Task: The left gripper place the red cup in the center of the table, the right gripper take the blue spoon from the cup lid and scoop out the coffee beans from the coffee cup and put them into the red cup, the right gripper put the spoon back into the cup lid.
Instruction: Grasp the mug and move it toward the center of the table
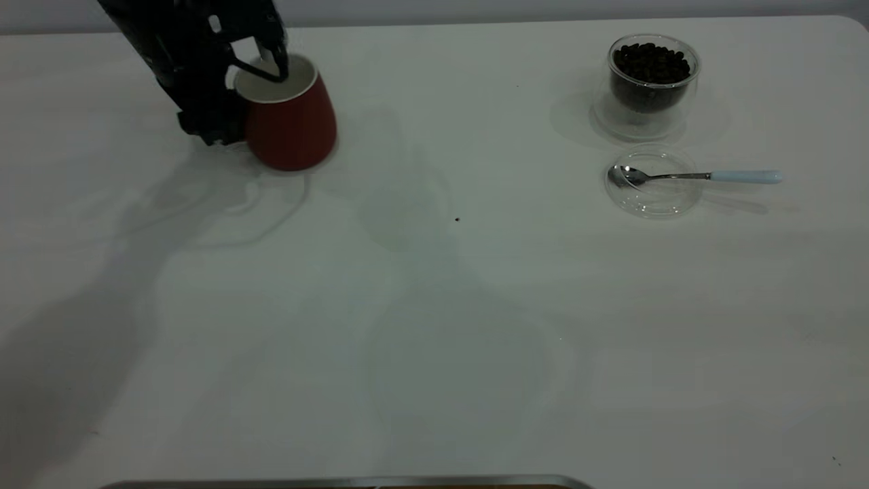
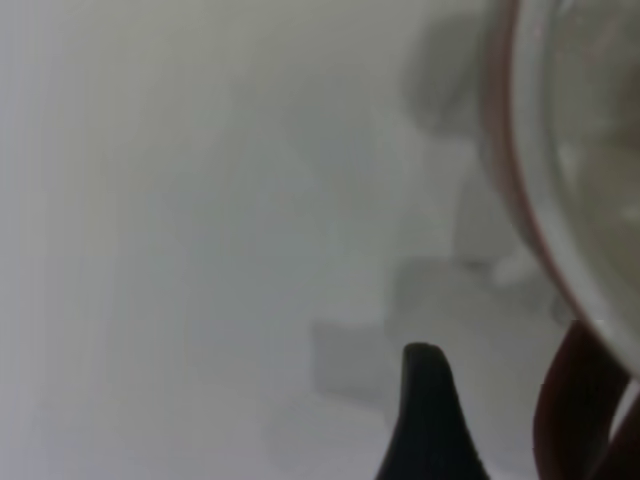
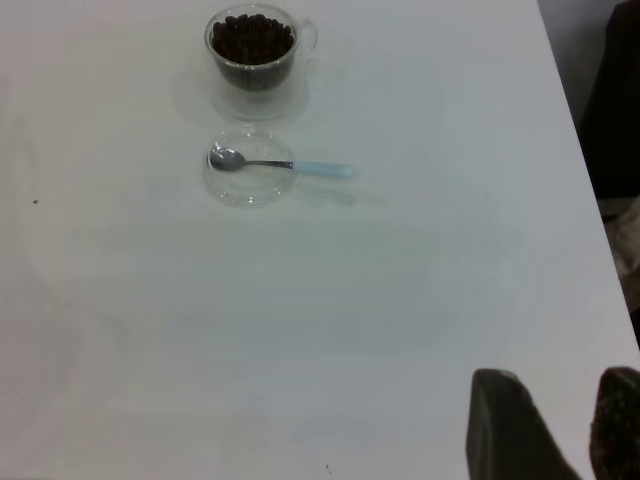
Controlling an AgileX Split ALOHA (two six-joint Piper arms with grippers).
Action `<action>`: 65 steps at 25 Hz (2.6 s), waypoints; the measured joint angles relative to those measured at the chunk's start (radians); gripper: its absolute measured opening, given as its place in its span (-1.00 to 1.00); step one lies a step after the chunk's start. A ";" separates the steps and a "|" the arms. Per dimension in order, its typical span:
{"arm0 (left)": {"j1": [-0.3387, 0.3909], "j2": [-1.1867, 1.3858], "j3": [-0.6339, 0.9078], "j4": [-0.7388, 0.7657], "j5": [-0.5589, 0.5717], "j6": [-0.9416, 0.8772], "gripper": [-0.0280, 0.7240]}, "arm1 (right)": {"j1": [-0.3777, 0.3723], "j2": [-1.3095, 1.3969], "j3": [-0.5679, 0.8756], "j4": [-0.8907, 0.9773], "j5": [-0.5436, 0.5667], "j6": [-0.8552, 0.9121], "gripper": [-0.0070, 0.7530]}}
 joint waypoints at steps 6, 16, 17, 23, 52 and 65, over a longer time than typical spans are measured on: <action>-0.028 0.029 0.000 0.001 -0.030 0.015 0.65 | 0.000 0.000 0.000 0.000 0.000 0.000 -0.35; -0.075 0.031 -0.001 0.003 -0.089 0.113 0.64 | 0.000 0.000 0.000 0.000 0.000 0.000 -0.35; -0.082 0.031 -0.001 0.003 -0.089 0.114 0.64 | 0.000 0.000 0.000 0.000 0.000 0.000 -0.35; -0.130 0.031 -0.001 0.003 -0.108 0.121 0.64 | 0.000 0.000 0.000 0.000 0.000 0.000 -0.35; -0.266 0.031 -0.001 0.000 -0.009 0.123 0.64 | 0.000 0.000 0.000 -0.001 0.000 0.000 -0.35; -0.268 0.001 -0.002 -0.001 0.059 0.098 0.64 | 0.000 0.000 0.000 -0.001 0.000 0.000 -0.35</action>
